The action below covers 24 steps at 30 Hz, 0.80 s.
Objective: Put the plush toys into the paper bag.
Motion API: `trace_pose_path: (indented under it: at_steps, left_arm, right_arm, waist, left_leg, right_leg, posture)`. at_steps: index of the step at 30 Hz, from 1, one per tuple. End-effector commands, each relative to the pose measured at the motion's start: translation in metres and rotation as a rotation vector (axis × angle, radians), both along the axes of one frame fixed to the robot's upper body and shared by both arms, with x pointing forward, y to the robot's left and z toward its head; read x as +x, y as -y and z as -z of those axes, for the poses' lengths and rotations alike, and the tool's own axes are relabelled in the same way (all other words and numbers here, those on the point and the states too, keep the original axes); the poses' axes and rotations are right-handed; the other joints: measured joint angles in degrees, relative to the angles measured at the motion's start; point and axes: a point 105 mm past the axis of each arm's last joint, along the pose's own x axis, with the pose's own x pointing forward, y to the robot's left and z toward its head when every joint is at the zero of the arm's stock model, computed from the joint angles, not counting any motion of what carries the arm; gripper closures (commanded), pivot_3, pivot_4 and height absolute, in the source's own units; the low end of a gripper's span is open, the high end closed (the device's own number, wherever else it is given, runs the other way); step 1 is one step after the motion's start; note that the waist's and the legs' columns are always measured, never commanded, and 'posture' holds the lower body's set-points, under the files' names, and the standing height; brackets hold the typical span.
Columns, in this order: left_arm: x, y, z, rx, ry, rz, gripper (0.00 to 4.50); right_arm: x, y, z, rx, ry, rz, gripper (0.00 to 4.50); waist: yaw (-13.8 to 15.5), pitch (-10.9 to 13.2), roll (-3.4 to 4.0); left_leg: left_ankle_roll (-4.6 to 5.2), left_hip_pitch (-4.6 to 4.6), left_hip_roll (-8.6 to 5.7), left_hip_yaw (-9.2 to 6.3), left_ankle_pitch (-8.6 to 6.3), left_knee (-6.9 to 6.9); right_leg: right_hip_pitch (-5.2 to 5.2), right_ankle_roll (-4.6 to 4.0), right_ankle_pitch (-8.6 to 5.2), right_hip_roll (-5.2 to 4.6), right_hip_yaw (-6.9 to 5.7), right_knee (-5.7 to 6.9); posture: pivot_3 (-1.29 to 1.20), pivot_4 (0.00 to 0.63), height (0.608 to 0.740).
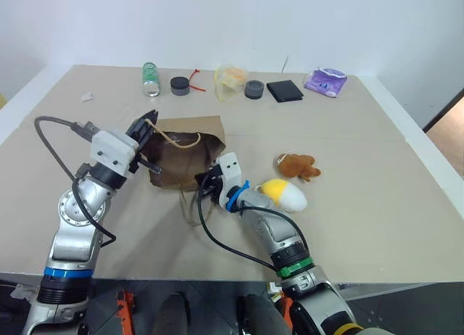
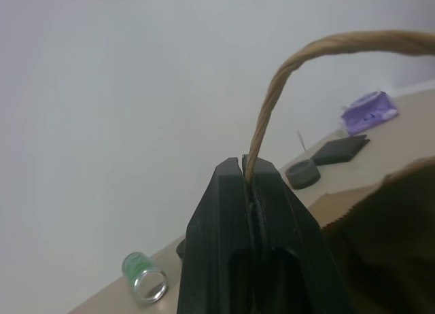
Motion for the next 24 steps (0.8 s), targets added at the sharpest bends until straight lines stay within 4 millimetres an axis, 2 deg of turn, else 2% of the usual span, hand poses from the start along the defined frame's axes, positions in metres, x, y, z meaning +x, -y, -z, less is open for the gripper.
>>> trace_pose_path:
  at_steps: [1, 7, 10, 14, 17, 22, 24]
  left_arm:
    - [-0.009, 0.001, -0.031, -0.043, 0.103, 0.004, 4.5]
    - [-0.016, 0.002, -0.049, -0.065, 0.185, -0.014, 4.5]
    - [-0.013, 0.008, -0.039, -0.048, 0.138, 0.006, 4.5]
    - [-0.014, 0.015, -0.019, -0.015, 0.072, 0.035, 4.5]
    - [-0.018, 0.027, -0.002, 0.057, 0.04, 0.078, 4.5]
    - [-0.019, 0.029, 0.01, 0.067, 0.013, 0.088, 4.5]
    - [-0.019, 0.029, 0.011, 0.067, 0.012, 0.088, 4.5]
  right_arm:
    - [0.0, 0.007, 0.008, -0.025, -0.026, 0.02, 4.44]
    - [0.0, 0.007, 0.01, -0.027, -0.03, 0.019, 4.44]
    - [0.0, 0.006, 0.005, -0.008, -0.013, 0.01, 4.44]
    - [-0.005, 0.0, -0.025, 0.094, 0.119, -0.051, 4.44]
    - [-0.019, 0.009, -0.063, 0.224, 0.221, -0.162, 3.54]
    - [-0.039, 0.039, -0.103, 0.265, 0.341, -0.263, 1.15]
    - [-0.044, 0.064, -0.113, 0.23, 0.335, -0.303, 0.27]
  waist:
    - [0.0, 0.0, 0.0]
    - [0.0, 0.0, 0.0]
    - [0.0, 0.0, 0.0]
    - [-0.1, 0.0, 0.01]
    - [0.0, 0.0, 0.03]
    - [0.0, 0.1, 0.08]
    - [0.0, 0.1, 0.07]
  left_leg:
    - [0.0, 0.0, 0.0, 0.0, 0.0, 0.0]
    - [0.0, 0.0, 0.0, -0.01, 0.0, -0.01]
    - [0.0, -0.01, 0.0, -0.02, 0.0, -0.01]
    - [0.0, -0.01, 0.0, -0.01, 0.0, -0.04]
    - [0.0, -0.1, 0.0, -0.02, 0.0, -0.05]
    - [-0.01, -0.07, 0.02, -0.03, -0.01, -0.07]
    - [-0.01, -0.07, 0.02, -0.04, -0.01, -0.07]
  right_leg:
    - [0.0, 0.0, 0.0, 0.01, 0.0, 0.0]
    - [-0.01, -0.01, -0.01, 0.03, 0.01, -0.01]
    - [0.0, -0.01, -0.01, 0.02, 0.01, -0.01]
    - [-0.02, -0.03, -0.04, 0.03, 0.03, -0.04]
    - [-0.09, -0.03, -0.05, 0.04, 0.03, -0.04]
    - [-0.12, -0.04, -0.06, 0.08, 0.05, -0.04]
    - [-0.1, -0.04, -0.05, 0.06, 0.05, -0.04]
  posture:
    - [0.0, 0.15, 0.74]
    - [0.0, 0.15, 0.74]
    - [0.0, 0.15, 0.74]
    - [0.0, 0.15, 0.74]
    - [0.0, 0.15, 0.74]
    - [0.0, 0.15, 0.74]
    - [0.0, 0.15, 0.74]
